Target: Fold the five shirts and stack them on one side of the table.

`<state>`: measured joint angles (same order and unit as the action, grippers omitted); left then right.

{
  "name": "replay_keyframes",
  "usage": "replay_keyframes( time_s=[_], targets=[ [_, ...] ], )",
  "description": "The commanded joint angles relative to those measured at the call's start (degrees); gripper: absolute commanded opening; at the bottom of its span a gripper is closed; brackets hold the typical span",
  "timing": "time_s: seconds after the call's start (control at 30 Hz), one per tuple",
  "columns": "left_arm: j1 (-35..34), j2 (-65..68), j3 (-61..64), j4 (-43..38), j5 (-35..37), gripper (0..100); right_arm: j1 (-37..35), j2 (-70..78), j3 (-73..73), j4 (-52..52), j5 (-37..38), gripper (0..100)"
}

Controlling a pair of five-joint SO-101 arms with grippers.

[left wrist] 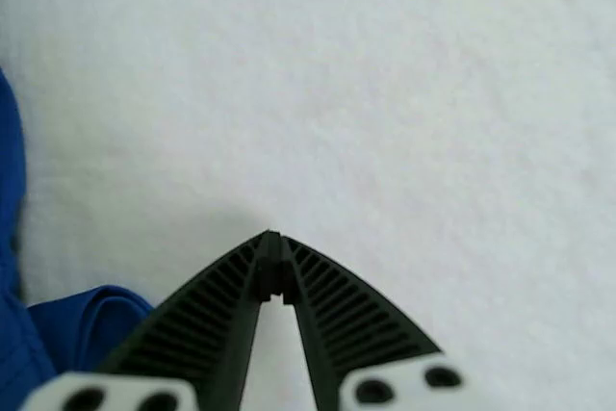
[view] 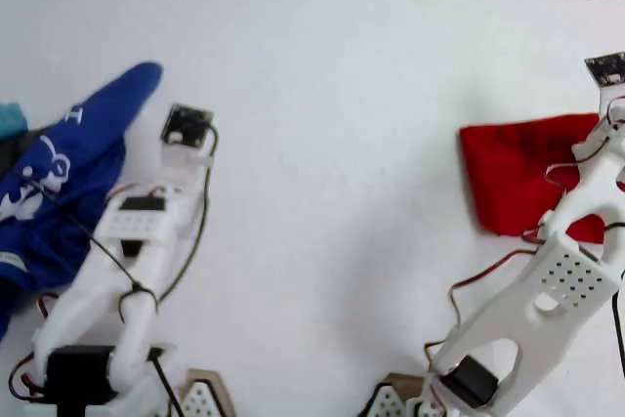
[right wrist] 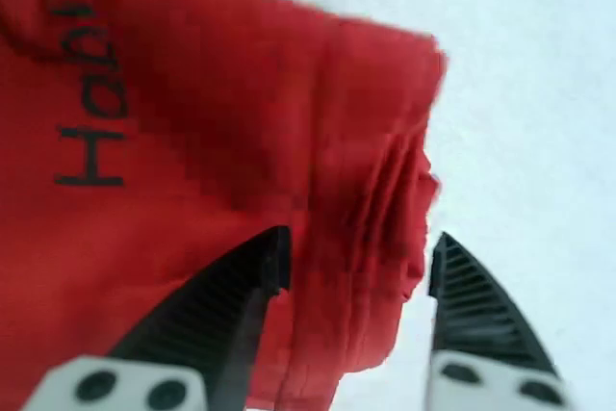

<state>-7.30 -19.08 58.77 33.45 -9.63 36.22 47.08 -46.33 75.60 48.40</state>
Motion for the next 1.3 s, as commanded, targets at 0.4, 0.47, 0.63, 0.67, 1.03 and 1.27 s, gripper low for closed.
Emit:
replay_keyframes(
  time_s=[0.4,0.47,0.63,0.67,1.03,1.27],
  targets=[
    [-2.81,-2.55,-2.95,2.11,0.09,3,-16.84,-13.41,-6.07,22.81,-15.30,26.9],
    [-5.36,-2.55,-4.79,3.25,-1.14,3,-18.68,-15.43,-1.32,22.81,-18.90,26.9],
    [-15.03,-2.55,-12.79,10.55,-7.91,3,-25.01,-24.48,15.65,22.55,-20.92,26.9],
    [-17.32,-2.55,-14.64,12.22,-8.79,3,-26.42,-26.86,18.73,22.37,-20.92,26.9],
    [-39.03,-2.20,-31.08,29.54,-17.76,3,-40.13,-59.91,51.43,21.23,-20.40,26.9],
    [-44.04,-2.02,-26.24,37.19,-23.30,20,-37.23,-69.85,72.79,9.80,-13.98,26.9]
  ],
)
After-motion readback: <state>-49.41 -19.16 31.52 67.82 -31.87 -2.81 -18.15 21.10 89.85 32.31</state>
